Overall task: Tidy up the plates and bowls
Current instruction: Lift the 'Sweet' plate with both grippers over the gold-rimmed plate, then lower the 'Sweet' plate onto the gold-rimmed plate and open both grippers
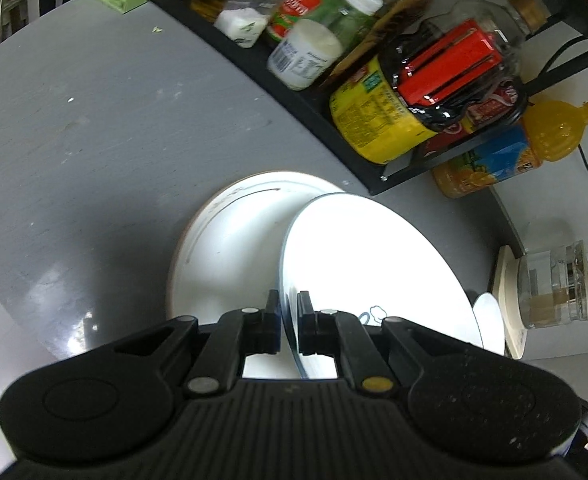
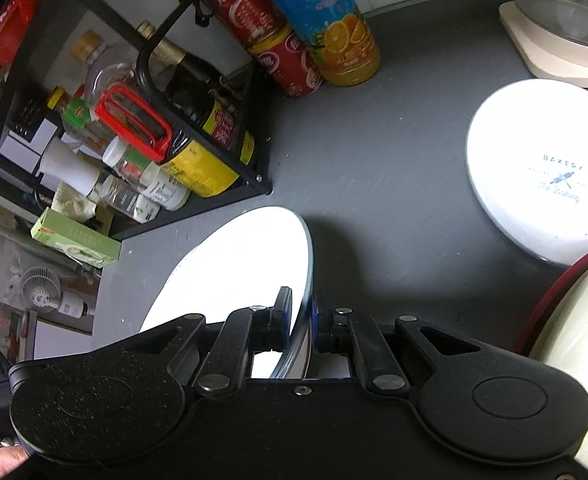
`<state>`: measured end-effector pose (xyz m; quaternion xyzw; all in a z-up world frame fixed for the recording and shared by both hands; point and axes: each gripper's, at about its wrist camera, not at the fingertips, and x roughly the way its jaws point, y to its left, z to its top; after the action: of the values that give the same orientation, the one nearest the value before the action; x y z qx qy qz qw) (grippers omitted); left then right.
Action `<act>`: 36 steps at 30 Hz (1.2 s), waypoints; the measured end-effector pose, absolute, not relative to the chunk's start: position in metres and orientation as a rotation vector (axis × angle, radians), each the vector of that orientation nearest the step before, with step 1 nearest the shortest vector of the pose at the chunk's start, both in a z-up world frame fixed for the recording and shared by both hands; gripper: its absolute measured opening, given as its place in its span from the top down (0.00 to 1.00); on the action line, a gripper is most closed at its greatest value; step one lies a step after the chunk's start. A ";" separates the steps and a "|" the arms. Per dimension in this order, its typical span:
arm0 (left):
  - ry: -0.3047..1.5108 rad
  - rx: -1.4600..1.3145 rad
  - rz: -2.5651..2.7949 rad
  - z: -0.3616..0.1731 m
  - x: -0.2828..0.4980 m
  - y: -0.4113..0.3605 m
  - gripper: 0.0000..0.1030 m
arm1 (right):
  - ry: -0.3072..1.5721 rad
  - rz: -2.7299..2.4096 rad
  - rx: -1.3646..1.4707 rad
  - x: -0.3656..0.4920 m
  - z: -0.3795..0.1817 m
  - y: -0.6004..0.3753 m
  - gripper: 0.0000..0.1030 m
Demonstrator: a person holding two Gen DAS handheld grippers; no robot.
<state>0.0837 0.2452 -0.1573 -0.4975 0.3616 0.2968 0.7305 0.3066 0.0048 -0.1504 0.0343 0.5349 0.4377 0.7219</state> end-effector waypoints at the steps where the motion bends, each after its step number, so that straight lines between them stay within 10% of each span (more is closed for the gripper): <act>1: 0.800 -1.097 0.654 -0.159 0.081 0.245 0.95 | 1.182 0.968 0.071 0.305 -0.151 0.006 0.91; 36: 0.919 -1.026 0.693 -0.192 0.079 0.257 0.87 | 1.204 0.916 -0.043 0.286 -0.172 0.035 0.94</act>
<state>0.0788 0.2567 -0.1923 -0.4638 0.4154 0.3133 0.7171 0.2860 0.0347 -0.1719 -0.0195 0.5462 0.4154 0.7272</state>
